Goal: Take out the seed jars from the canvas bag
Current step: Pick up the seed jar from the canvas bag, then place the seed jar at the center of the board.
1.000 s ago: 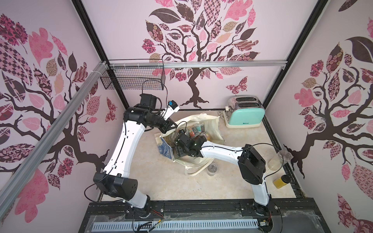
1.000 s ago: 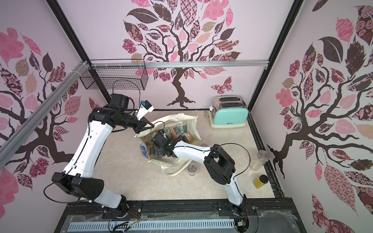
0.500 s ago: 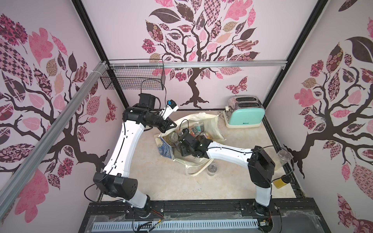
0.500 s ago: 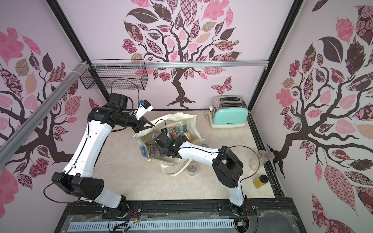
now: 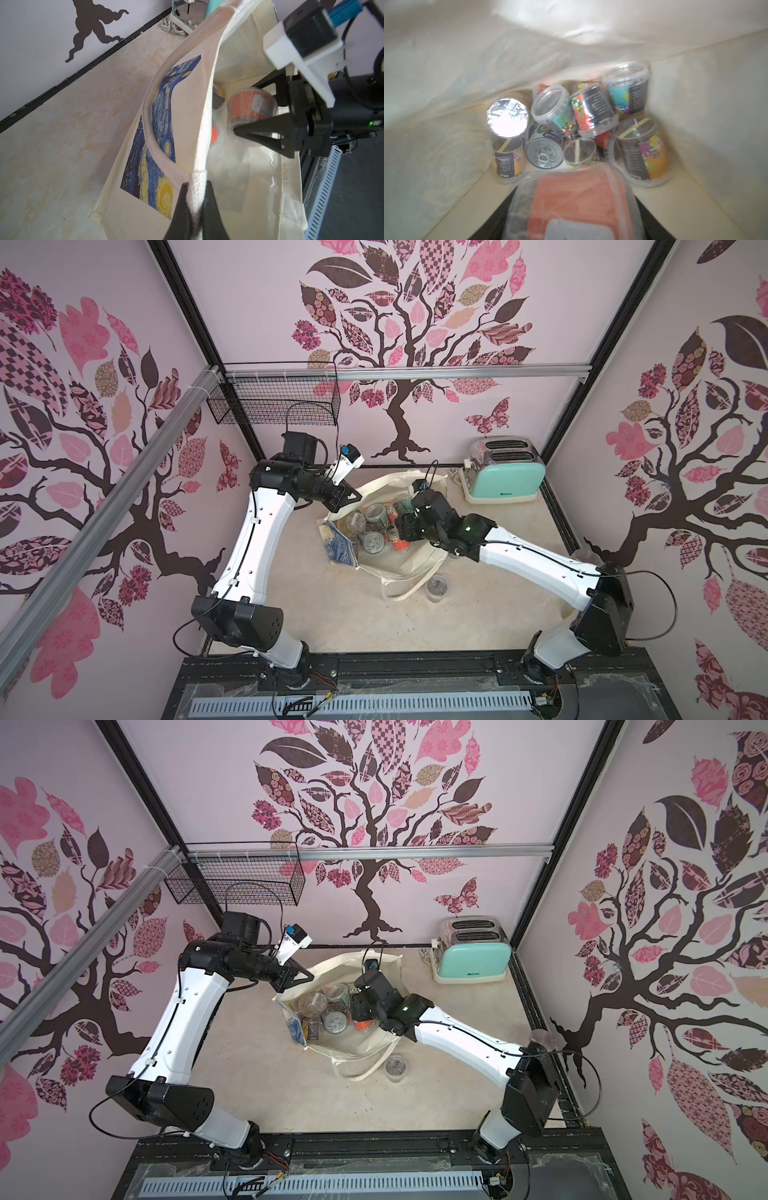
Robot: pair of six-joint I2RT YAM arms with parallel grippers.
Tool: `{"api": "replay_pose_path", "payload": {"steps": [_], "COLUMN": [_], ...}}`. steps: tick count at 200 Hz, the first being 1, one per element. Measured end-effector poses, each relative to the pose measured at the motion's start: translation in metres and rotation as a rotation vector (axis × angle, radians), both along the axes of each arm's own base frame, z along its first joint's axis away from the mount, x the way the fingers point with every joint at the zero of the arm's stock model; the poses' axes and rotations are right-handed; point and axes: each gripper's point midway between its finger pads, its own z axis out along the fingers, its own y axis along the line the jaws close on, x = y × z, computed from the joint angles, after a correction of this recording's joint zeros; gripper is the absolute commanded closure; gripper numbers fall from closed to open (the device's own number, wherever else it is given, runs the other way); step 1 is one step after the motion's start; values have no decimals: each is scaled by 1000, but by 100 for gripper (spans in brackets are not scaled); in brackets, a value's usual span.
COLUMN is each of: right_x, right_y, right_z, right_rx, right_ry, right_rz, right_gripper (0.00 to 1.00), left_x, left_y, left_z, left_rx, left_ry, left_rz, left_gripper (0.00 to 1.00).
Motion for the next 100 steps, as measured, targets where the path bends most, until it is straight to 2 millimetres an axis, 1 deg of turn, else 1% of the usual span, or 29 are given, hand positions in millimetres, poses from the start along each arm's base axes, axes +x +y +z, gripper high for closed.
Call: {"api": "replay_pose_path", "payload": {"steps": [15,53,75,100], "right_x": [2,-4,2,9], "right_y": [-13,-46,-77,-117], "right_z": [10,42,62,74], "right_rx": [-1,-49,-102,-185], "right_ry": [-15,-72,-123,-157], "right_rz": [-18,-36,-91,-173], "right_gripper": [37,36,35,34], "left_x": [0,1,1,1], "left_y": [0,1,1,2], "left_z": [0,0,0,0], "left_rx": [0,0,-1,-1], "left_ry": [1,4,4,5], "left_rz": [3,9,10,15], "left_gripper": [100,100,100,100]}}
